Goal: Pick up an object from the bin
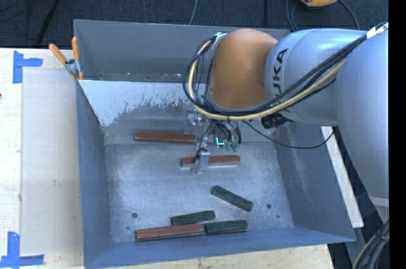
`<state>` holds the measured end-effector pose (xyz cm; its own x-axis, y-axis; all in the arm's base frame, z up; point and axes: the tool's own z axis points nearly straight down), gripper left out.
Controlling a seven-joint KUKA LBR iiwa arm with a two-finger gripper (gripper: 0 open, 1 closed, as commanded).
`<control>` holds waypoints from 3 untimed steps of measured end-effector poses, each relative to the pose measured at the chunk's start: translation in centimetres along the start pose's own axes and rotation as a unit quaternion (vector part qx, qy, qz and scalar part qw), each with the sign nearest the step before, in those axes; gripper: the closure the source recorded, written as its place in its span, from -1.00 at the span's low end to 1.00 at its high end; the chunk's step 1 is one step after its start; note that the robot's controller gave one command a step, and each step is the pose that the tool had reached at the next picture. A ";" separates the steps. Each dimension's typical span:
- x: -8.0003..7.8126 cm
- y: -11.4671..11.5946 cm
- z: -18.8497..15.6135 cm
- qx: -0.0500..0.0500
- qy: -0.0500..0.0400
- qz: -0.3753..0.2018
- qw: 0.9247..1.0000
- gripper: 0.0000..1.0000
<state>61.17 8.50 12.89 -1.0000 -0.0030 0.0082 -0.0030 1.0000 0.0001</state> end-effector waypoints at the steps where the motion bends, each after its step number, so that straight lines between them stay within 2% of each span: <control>1: -0.2 0.0 -0.3 0.000 -0.003 0.001 1.000 -1.00; 2: 0.7 -6.8 6.1 0.000 -0.002 0.033 0.999 -1.00; 3: 0.2 -5.7 5.9 0.000 -0.004 0.015 1.000 -1.00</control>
Offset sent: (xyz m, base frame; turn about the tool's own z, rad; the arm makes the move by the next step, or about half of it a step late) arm -0.0062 -0.0664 -0.0589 0.0637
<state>60.89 2.83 6.94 -0.9996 0.0267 -0.0008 0.0267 0.9996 0.0001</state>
